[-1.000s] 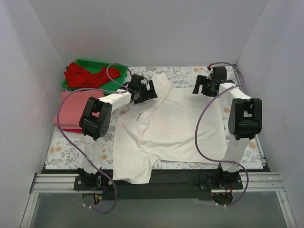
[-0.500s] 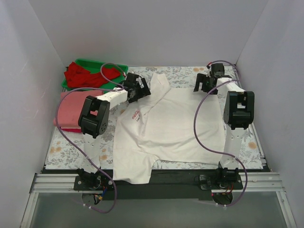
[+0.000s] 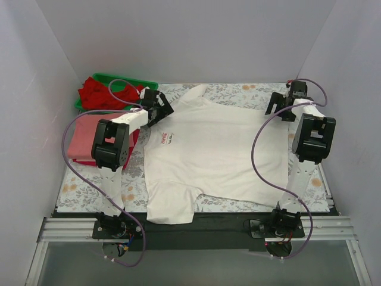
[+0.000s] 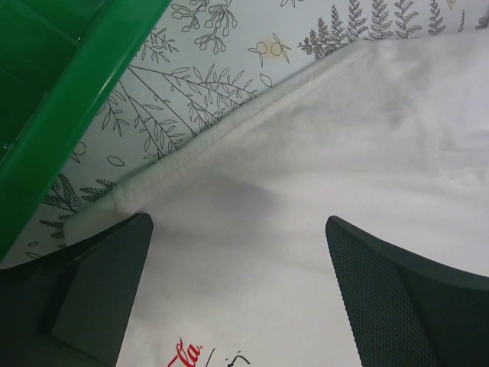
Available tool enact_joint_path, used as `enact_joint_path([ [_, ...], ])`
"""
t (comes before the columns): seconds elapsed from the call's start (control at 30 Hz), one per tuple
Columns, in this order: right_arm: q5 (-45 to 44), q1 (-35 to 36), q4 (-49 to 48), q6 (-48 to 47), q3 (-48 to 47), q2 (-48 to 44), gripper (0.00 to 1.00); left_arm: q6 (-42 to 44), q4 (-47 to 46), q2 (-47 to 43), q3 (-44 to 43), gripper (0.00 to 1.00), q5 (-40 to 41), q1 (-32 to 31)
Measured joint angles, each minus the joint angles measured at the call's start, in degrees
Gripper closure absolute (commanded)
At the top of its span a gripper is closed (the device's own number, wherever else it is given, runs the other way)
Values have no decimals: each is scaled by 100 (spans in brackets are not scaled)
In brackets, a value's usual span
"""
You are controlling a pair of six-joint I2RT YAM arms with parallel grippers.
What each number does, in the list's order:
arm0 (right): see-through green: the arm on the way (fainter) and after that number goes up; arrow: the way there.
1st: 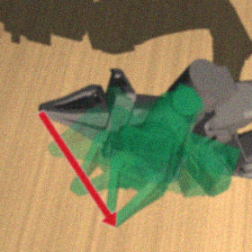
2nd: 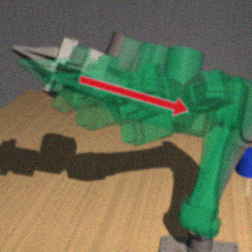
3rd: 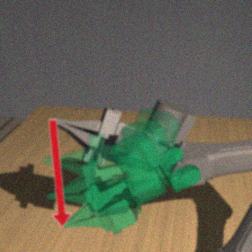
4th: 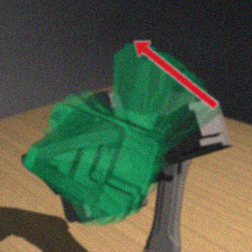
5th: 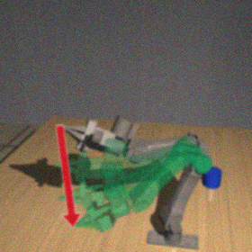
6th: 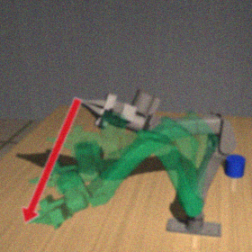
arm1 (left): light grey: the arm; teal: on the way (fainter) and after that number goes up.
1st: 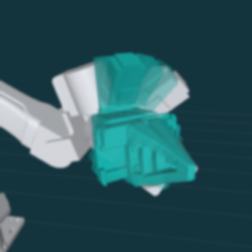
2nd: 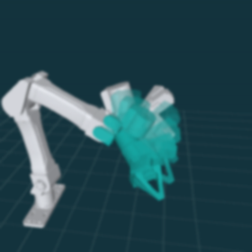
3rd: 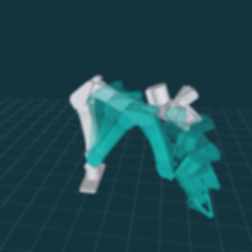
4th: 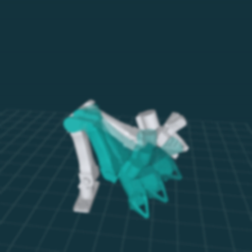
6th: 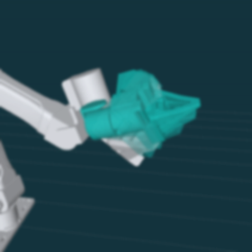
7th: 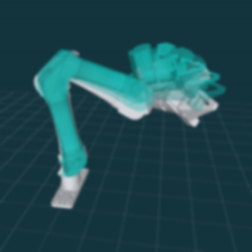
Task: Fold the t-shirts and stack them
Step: Flatten the tshirt out
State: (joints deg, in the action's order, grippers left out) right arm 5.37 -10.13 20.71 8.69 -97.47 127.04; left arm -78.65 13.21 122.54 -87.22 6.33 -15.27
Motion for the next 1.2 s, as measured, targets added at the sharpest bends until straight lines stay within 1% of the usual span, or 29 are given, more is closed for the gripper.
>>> enact_joint_path([
  [0.2, -103, -136, 28, -9, 94, -76, 2, 20, 9, -96, 107, 2, -153, -9],
  [0.33, -177, -151, 219, -79, 310, -282, 2, 236, 26, -144, 138, 2, -337, -140],
  [0.47, -26, -188, 529, -208, 487, -601, 2, 516, 55, -205, 98, 2, -402, -483],
  [0.6, 81, -164, 549, -291, 723, -1132, 2, 664, 63, -245, -166, 2, -428, -824],
  [0.77, 28, 166, 247, -188, 2057, -2378, 1, 756, -37, -479, -109, 2, -503, -1056],
  [0.9, -201, 710, 173, 28, 3215, -3086, 2, 776, -101, -844, 415, 2, -566, -1167],
  [1.03, -380, 1102, 199, 243, 4024, -3307, 2, 774, -153, -1224, 1167, 2, -575, -1224],
  [1.1, -555, 1088, 243, 326, 4201, -3294, 2, 774, -153, -1239, 1355, 2, -573, -1224],
  [1.2, -730, 1027, 269, 376, 4142, -3169, 2, 776, -116, -1152, 1436, 2, -549, -1224],
])
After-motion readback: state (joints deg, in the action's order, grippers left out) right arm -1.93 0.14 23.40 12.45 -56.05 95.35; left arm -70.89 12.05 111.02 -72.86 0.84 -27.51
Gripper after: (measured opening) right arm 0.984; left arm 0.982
